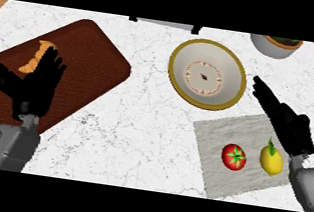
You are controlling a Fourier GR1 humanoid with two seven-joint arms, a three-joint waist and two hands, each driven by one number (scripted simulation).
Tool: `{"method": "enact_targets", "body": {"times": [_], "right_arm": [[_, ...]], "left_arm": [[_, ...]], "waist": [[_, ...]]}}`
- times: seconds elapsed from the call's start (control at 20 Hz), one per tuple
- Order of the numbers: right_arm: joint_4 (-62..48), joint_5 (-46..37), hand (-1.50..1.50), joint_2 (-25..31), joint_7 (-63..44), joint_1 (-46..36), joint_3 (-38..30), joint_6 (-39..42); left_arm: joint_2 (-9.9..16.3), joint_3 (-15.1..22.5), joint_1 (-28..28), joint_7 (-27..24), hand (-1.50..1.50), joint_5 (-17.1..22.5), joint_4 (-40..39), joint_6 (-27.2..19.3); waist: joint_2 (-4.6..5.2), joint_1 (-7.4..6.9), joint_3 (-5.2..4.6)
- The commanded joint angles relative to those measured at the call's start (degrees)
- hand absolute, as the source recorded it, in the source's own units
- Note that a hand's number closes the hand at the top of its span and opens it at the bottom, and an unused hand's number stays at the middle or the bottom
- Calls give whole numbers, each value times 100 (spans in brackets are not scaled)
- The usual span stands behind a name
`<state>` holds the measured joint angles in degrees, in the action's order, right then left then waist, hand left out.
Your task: Pick the tomato from the placemat and place it in the bowl
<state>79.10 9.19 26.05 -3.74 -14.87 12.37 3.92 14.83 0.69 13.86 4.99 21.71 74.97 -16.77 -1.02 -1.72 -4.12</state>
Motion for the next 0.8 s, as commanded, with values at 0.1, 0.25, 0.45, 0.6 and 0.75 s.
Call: {"method": "enact_targets", "body": {"times": [0.1,0.25,0.45,0.6,0.75], "right_arm": [[238,-104,150,-361,-230,254,-550,-1279],[297,-28,150,-890,-75,657,-1149,-2466],[495,-1847,-150,-794,202,1045,-517,-3820],[1143,-2535,-150,-1501,959,1729,258,-4532],[1926,-3614,-150,-1517,327,2096,930,-5004]], "left_arm": [[413,184,-70,-33,0,-222,120,421],[1086,446,-104,87,0,-497,213,1032],[1084,592,-139,284,0,-335,297,1375],[1054,651,26,548,0,-262,548,1428],[1015,697,-192,471,0,-339,751,1430]], "waist": [[40,305,408],[-10,559,425],[8,462,411],[31,362,414],[46,277,399]]}}
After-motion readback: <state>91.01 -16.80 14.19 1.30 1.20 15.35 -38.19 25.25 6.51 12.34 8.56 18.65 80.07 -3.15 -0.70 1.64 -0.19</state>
